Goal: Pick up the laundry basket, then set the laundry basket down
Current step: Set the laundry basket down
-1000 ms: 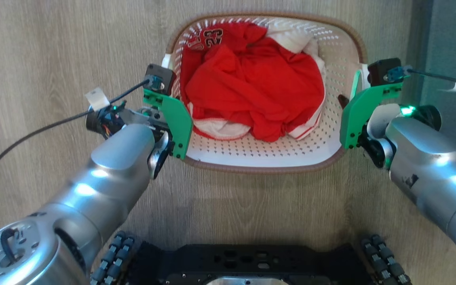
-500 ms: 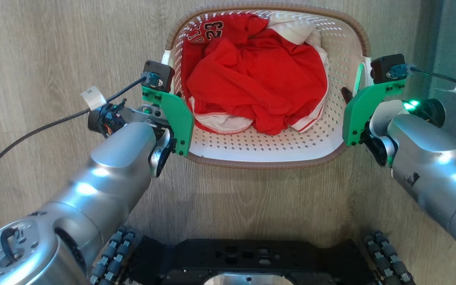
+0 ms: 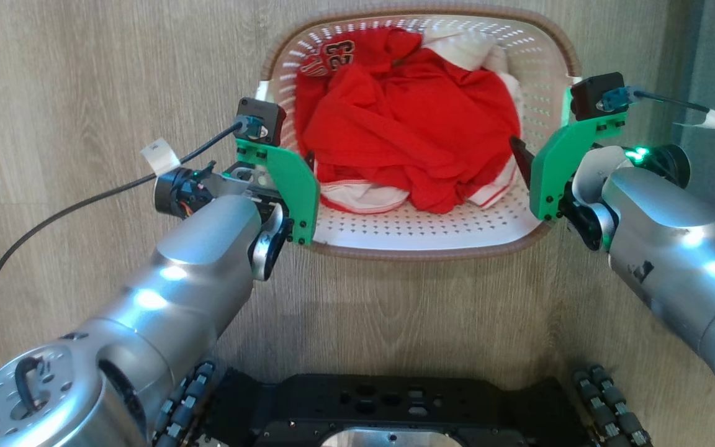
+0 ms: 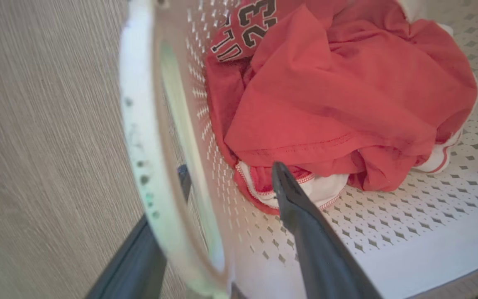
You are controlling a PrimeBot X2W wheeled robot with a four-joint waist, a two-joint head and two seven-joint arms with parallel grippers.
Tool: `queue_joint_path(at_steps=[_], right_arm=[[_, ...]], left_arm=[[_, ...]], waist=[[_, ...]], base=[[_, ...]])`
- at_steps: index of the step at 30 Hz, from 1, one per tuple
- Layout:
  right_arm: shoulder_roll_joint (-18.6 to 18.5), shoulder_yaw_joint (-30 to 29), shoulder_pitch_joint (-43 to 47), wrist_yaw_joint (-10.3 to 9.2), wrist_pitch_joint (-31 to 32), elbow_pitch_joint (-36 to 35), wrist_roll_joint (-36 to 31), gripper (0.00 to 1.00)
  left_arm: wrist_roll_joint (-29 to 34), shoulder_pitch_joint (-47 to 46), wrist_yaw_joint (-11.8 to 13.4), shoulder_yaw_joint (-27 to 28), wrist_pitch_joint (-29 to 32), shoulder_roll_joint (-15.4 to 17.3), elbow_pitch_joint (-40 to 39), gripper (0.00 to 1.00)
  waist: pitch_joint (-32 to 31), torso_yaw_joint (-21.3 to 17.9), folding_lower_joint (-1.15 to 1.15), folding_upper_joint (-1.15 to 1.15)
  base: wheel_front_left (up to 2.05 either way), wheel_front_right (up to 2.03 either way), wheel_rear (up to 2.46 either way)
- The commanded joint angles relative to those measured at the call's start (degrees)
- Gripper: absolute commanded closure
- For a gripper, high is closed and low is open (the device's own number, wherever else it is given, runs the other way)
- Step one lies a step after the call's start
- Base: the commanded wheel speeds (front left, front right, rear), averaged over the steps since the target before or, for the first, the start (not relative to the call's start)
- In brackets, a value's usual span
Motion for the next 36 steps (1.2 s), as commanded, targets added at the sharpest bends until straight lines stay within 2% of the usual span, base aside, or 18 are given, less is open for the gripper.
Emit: queue_joint_path(at_steps=[1,11,18,25,30,36], right_arm=[[0.6,0.5,3.0,0.41,0.2,-0.2,0.2,0.0],[2.2,0.6,3.6,0.41,1.5,1.8,0.8,0.0],[3.8,0.1,4.9,0.41,3.8,4.6,2.3,0.0],[6.2,0.2,6.2,0.41,4.7,7.6,1.9,0.0],[7.1,0.2,8.4,0.41,5.0,8.3,2.2,0.0],[7.2,0.2,10.7,0.41,4.3,8.0,2.7,0.0]], left_arm=[[-0.1,0.4,0.5,0.4,-0.9,0.2,-0.7,0.0],[0.2,0.5,0.8,0.2,-2.2,0.2,0.9,0.0],[0.0,1.8,1.1,0.2,-2.7,0.2,2.1,0.0],[0.6,4.0,0.6,0.1,-2.5,0.2,3.8,0.0],[2.5,6.9,-0.6,0.1,-4.1,0.2,4.7,0.0],[3.5,9.9,-1.8,0.1,-5.3,0.2,5.3,0.0]], waist=[[-0.1,0.0,0.0,0.0],[-1.9,-0.3,0.0,0.0],[-5.6,-0.9,0.0,0.0],[-11.5,-1.6,0.0,0.0],[-18.1,-2.1,0.0,0.0],[-24.3,-2.2,0.0,0.0]], base=[[0.0,0.0,0.0],[0.0,0.0,0.0],[0.0,0.0,0.0],[0.0,0.0,0.0],[0.0,0.0,0.0],[0.0,0.0,0.0]])
